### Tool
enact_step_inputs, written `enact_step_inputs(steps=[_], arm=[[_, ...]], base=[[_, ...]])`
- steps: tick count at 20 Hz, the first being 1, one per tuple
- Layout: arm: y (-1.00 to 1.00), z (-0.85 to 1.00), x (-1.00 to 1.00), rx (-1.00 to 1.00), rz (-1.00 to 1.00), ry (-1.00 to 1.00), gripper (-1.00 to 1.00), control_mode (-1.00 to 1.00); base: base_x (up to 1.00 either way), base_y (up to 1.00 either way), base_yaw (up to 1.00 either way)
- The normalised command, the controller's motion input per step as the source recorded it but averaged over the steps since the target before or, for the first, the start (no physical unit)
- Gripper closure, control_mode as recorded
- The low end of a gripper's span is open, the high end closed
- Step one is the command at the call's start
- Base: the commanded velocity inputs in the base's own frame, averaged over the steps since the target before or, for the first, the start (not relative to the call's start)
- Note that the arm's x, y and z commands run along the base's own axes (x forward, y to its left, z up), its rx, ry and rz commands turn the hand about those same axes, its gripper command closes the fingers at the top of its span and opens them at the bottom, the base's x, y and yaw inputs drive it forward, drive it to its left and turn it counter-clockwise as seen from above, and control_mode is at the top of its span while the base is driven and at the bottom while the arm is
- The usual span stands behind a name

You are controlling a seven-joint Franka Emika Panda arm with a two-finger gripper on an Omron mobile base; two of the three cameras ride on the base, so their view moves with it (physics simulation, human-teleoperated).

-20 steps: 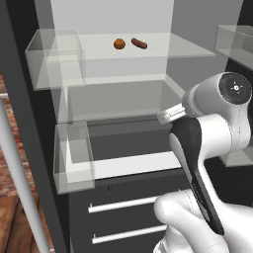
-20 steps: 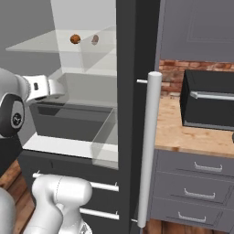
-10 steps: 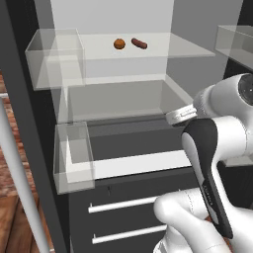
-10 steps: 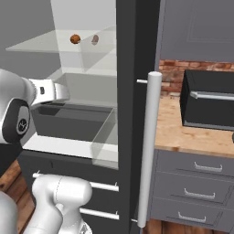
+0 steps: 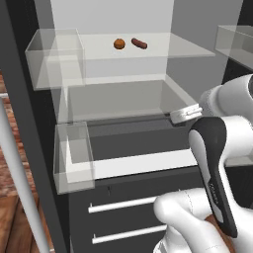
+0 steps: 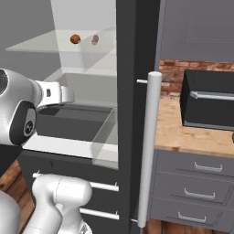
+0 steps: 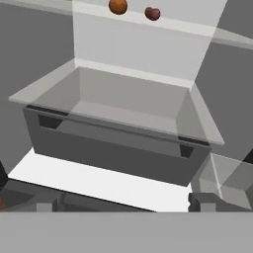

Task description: Move the tangerine and sausage from the second highest shelf to the top shelf to make space. Then, place the pitcher from the counter on the cleared second highest shelf.

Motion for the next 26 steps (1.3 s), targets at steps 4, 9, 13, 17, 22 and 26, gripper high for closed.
enact_step_inputs(steps=[4, 9, 13, 17, 22, 26], arm=[[0.00, 0.00, 0.00, 0.00, 0.00, 0.00, -1.00, 1.00], [0.00, 0.00, 0.00, 0.00, 0.00, 0.00, -1.00, 1.00], [0.00, 0.00, 0.00, 0.00, 0.00, 0.00, -1.00, 1.00], [0.00, 0.00, 0.00, 0.00, 0.00, 0.00, -1.00, 1.00], [0.00, 0.00, 0.00, 0.00, 0.00, 0.00, -1.00, 1.00], [0.00, 0.00, 0.00, 0.00, 0.00, 0.00, -1.00, 1.00]], base=[[-0.37, 0.00, -0.10], [-0.39, 0.34, -0.24], [-0.08, 0.68, -0.25], [0.05, 0.62, -0.32], [0.02, 0.07, -0.43], [-0.05, 0.00, -0.49]])
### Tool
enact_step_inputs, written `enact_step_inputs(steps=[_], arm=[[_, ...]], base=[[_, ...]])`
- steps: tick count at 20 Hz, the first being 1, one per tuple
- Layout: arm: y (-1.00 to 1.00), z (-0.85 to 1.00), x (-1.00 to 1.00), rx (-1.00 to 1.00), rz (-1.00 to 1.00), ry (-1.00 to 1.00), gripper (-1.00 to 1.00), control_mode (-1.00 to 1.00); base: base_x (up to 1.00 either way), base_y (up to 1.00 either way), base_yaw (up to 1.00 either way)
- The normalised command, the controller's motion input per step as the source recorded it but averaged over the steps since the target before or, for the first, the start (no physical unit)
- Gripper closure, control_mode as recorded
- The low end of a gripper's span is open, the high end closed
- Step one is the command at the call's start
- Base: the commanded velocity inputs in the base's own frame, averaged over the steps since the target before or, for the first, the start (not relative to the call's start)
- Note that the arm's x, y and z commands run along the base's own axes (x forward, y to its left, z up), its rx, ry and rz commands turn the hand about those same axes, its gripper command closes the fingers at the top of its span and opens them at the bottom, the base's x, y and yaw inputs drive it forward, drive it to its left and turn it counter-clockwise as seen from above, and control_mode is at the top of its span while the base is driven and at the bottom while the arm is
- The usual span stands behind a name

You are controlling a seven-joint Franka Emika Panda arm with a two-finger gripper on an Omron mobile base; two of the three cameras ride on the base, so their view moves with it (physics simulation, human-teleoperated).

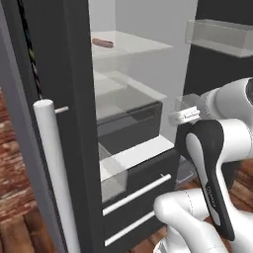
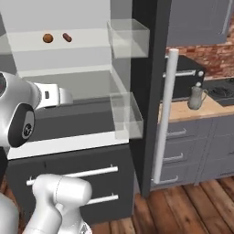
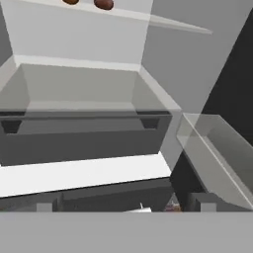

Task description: Move the tangerine and sausage from the second highest shelf to the top shelf to make space. Then, place the pitcher from the counter on the cleared second highest shelf.

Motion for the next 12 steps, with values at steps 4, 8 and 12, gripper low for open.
enact_step_inputs(steps=[4, 8, 12], arm=[[0.00, 0.00, 0.00, 0.00, 0.00, 0.00, -1.00, 1.00], [0.00, 0.00, 0.00, 0.00, 0.00, 0.00, -1.00, 1.00], [0.00, 0.00, 0.00, 0.00, 0.00, 0.00, -1.00, 1.00]], base=[[-0.21, -0.01, -0.56], [-0.16, -0.15, -0.64], [0.00, -0.42, -0.64]])
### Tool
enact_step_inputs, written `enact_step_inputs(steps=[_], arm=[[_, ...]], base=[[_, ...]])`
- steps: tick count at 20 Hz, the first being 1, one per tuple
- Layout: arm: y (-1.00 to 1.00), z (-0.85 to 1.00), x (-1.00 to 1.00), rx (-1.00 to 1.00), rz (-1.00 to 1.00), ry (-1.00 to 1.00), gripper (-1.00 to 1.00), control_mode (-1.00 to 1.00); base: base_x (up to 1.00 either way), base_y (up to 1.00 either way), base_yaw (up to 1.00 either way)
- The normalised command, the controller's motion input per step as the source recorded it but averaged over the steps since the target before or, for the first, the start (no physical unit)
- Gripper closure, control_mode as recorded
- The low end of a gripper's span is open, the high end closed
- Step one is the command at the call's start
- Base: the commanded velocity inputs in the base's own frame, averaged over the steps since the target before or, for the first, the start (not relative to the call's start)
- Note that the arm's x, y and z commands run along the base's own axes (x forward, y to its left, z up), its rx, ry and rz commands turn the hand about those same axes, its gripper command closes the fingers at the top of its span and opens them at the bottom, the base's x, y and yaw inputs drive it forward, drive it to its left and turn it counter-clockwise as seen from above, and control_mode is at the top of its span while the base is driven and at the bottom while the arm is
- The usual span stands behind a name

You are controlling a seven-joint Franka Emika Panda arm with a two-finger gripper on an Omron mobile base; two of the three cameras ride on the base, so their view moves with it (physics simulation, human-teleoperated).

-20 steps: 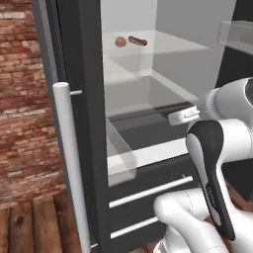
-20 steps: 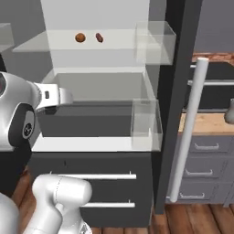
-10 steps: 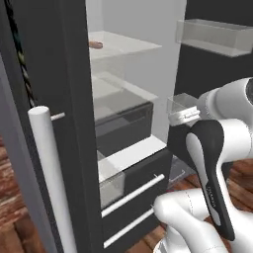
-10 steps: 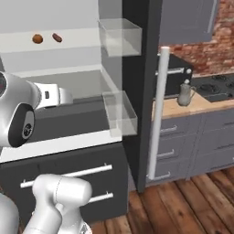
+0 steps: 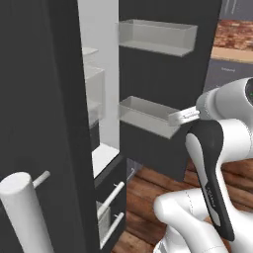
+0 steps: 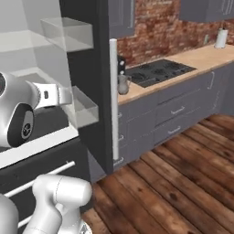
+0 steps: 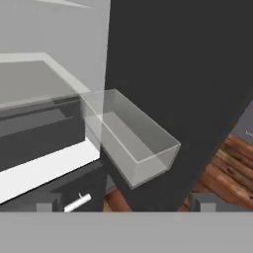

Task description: Move the tangerine and sausage from the second highest shelf to the top shelf to make space. Then, place the pitcher from the counter on the cleared second highest shelf.

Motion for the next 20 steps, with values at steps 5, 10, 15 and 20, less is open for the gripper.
enact_step_inputs(steps=[5, 10, 15, 20], arm=[[0.00, 0.00, 0.00, 0.00, 0.00, 0.00, -1.00, 1.00], [0.00, 0.00, 0.00, 0.00, 0.00, 0.00, -1.00, 1.00], [0.00, 0.00, 0.00, 0.00, 0.00, 0.00, -1.00, 1.00], [0.00, 0.00, 0.00, 0.00, 0.00, 0.00, -1.00, 1.00]], base=[[-0.06, -0.58, -0.61], [-0.01, -0.72, -0.55], [0.28, -0.45, -0.40], [0.76, -0.01, -0.15]])
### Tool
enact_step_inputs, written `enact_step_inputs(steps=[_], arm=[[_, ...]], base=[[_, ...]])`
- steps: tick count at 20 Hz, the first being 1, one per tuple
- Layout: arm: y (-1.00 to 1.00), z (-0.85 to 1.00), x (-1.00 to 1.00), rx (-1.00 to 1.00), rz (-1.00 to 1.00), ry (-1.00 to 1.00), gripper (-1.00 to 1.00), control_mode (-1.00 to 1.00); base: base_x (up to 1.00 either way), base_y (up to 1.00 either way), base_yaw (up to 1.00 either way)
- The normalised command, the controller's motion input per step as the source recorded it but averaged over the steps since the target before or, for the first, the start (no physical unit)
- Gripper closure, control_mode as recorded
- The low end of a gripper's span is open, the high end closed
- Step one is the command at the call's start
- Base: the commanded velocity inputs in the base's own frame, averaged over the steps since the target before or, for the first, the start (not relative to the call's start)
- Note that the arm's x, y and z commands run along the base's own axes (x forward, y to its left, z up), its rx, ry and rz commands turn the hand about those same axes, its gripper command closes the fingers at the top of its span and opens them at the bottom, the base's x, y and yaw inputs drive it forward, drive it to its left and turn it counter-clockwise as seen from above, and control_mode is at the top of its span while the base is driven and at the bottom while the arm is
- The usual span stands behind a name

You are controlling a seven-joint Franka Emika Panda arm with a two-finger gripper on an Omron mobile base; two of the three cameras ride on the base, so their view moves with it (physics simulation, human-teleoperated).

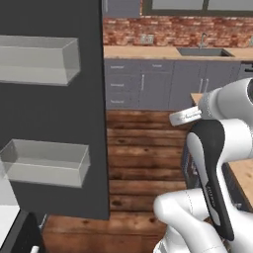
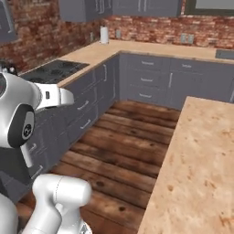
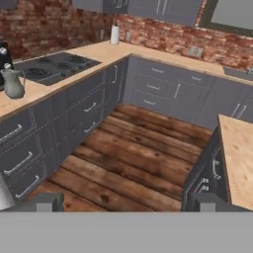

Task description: Move the tangerine and sausage from the second highest shelf to the top shelf to make space. Then, place the pitcher from the counter on the cleared second highest shelf.

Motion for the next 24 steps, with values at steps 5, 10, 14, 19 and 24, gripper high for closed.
enact_step_inputs(steps=[5, 10, 14, 19, 24], arm=[[0.00, 0.00, 0.00, 0.00, 0.00, 0.00, -1.00, 1.00], [0.00, 0.00, 0.00, 0.00, 0.00, 0.00, -1.00, 1.00], [0.00, 0.00, 0.00, 0.00, 0.00, 0.00, -1.00, 1.00], [0.00, 0.00, 0.00, 0.00, 0.00, 0.00, -1.00, 1.00], [0.00, 0.00, 0.00, 0.00, 0.00, 0.00, -1.00, 1.00]], base=[[0.95, 0.00, -0.04], [1.00, 0.03, 0.01], [1.00, 0.15, 0.11], [0.88, 0.27, 0.26], [0.51, 0.46, 0.43]])
